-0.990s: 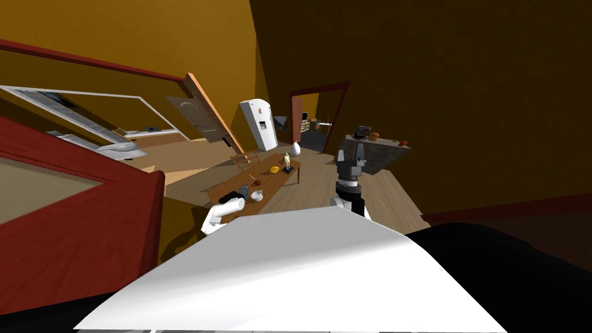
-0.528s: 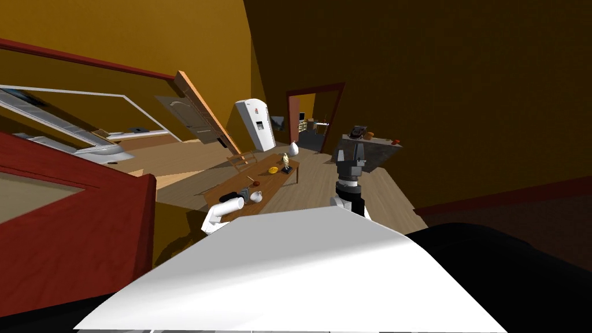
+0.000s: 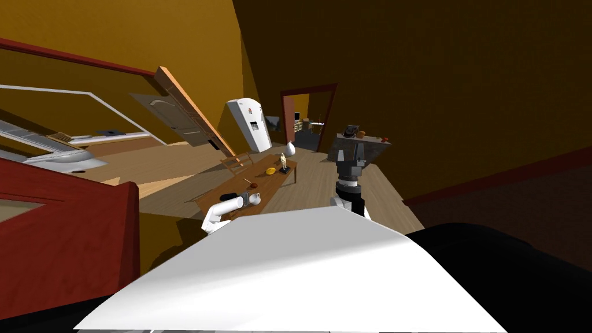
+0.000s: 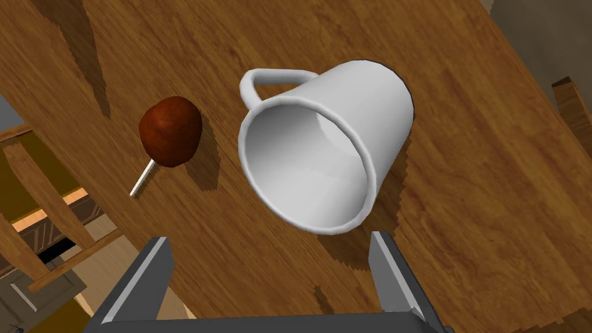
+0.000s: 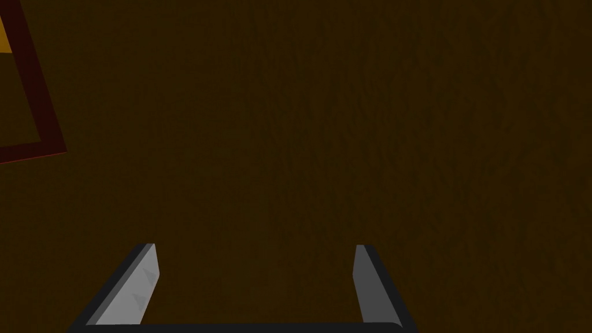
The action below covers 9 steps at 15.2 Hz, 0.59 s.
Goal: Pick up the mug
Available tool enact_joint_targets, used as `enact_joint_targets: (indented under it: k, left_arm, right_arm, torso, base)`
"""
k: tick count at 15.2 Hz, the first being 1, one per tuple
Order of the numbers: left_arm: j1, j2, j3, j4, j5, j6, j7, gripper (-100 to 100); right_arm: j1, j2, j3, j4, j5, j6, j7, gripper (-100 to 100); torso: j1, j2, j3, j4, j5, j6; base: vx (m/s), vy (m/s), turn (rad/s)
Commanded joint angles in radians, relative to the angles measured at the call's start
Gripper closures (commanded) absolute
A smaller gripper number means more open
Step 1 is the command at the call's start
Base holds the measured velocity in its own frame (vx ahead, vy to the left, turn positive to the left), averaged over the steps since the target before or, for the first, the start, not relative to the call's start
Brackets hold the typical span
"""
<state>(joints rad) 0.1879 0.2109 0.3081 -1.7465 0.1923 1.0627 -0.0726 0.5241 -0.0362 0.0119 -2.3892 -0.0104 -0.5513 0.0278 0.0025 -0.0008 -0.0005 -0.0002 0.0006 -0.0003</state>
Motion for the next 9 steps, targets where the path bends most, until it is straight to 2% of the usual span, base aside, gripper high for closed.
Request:
enact_joint_targets:
  k: [1,2,4,5,7,9]
  left_arm:
    - [0.001,-0.002,0.001,-0.001,0.000,0.029,0.000,-100]
    - [-0.010,-0.005,0.014,0.016,0.003,0.066,-0.004,-100]
    - [-0.010,-0.005,0.014,0.016,0.003,0.088,-0.004,-100]
    - [-0.021,-0.007,0.026,0.033,0.007,0.122,-0.007,-100]
    - [-0.021,-0.007,0.026,0.033,0.007,0.143,-0.007,-100]
    - [-0.031,-0.010,0.038,0.048,0.010,0.194,-0.010,-100]
  right_arm:
    - [0.000,0.000,0.000,0.000,0.000,0.000,0.000,0]
    - [0.000,0.000,0.000,0.000,0.000,0.000,0.000,0]
    - [0.000,0.000,0.000,0.000,0.000,0.000,0.000,0]
    - [0.000,0.000,0.000,0.000,0.000,0.000,0.000,0]
    - [0.000,0.000,0.000,0.000,0.000,0.000,0.000,0]
    - [0.000,0.000,0.000,0.000,0.000,0.000,0.000,0]
  torso:
    - [0.000,0.000,0.000,0.000,0.000,0.000]
    - [-0.001,0.000,0.000,0.000,0.000,0.000]
    - [0.000,0.000,0.000,0.000,0.000,0.000]
    - [0.000,0.000,0.000,0.000,0.000,0.000]
    - [0.000,0.000,0.000,0.000,0.000,0.000]
    - [0.000,-0.001,0.000,0.000,0.000,0.000]
  base:
    - [-0.002,0.016,0.008]
    - [-0.005,0.018,-0.122]
    - [-0.004,0.026,-0.099]
    - [-0.003,0.027,-0.149]
    - [-0.002,0.029,-0.096]
    - [-0.002,0.032,-0.125]
